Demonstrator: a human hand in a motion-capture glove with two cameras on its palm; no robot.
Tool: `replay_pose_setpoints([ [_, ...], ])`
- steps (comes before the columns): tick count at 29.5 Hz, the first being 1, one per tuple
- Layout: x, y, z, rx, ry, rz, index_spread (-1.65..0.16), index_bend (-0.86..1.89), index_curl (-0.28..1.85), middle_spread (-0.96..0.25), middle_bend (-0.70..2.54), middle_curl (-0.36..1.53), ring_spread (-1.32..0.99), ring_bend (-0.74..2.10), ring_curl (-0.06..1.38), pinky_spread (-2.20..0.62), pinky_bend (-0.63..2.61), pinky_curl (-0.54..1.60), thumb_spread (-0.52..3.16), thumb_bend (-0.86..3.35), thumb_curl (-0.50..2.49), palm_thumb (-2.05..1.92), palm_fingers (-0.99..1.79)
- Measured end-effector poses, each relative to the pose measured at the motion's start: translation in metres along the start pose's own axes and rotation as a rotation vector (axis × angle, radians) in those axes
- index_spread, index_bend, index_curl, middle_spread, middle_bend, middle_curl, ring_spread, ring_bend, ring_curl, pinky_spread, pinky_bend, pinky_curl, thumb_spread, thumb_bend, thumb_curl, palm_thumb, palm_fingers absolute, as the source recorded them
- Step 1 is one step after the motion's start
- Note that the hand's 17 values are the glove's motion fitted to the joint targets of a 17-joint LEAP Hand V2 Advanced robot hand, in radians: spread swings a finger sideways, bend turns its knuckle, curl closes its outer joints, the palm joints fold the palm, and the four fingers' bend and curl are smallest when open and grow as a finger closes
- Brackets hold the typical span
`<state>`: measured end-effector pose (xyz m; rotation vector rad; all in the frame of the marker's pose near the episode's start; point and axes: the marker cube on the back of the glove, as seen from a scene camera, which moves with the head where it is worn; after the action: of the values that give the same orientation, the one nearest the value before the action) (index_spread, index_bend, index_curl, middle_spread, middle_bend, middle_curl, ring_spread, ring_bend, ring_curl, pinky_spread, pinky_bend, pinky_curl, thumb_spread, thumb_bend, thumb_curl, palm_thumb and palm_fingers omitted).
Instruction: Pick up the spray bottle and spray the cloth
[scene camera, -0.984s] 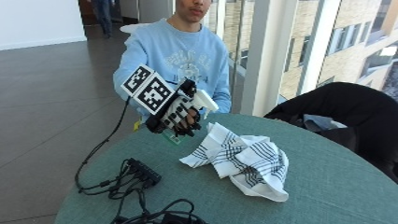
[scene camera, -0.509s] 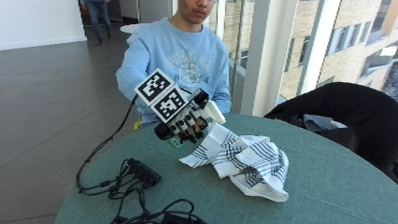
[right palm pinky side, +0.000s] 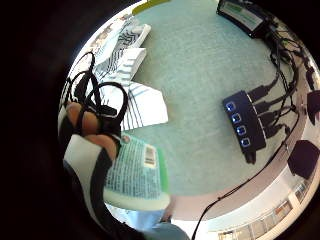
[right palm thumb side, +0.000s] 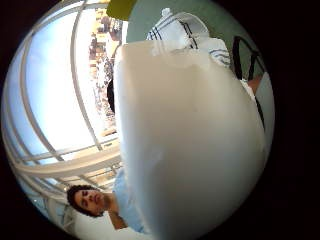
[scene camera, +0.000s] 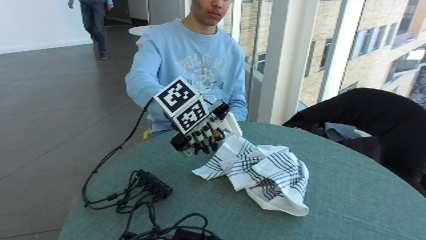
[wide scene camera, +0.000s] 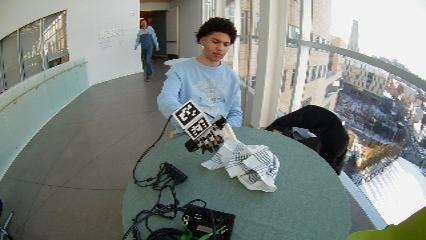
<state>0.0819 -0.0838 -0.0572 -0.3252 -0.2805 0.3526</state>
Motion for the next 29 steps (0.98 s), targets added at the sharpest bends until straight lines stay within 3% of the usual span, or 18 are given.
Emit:
replay_pose_setpoints([
  [20,-0.005,0.001,0.005,-0.003,0.002,-0.012,-0.21,0.18,0.49,-0.11,0.28,0.44,-0.07,0.46,0.39,-0.09,0.39,0.38,0.94,-0.02,0.51,0.84,1.25],
  [29,-0.046,0.012,-0.007,0.156,-0.147,-0.167,-0.21,0.18,0.49,-0.11,0.27,0.44,-0.07,0.46,0.39,-0.1,0.39,0.38,0.94,-0.02,0.52,0.84,1.25],
])
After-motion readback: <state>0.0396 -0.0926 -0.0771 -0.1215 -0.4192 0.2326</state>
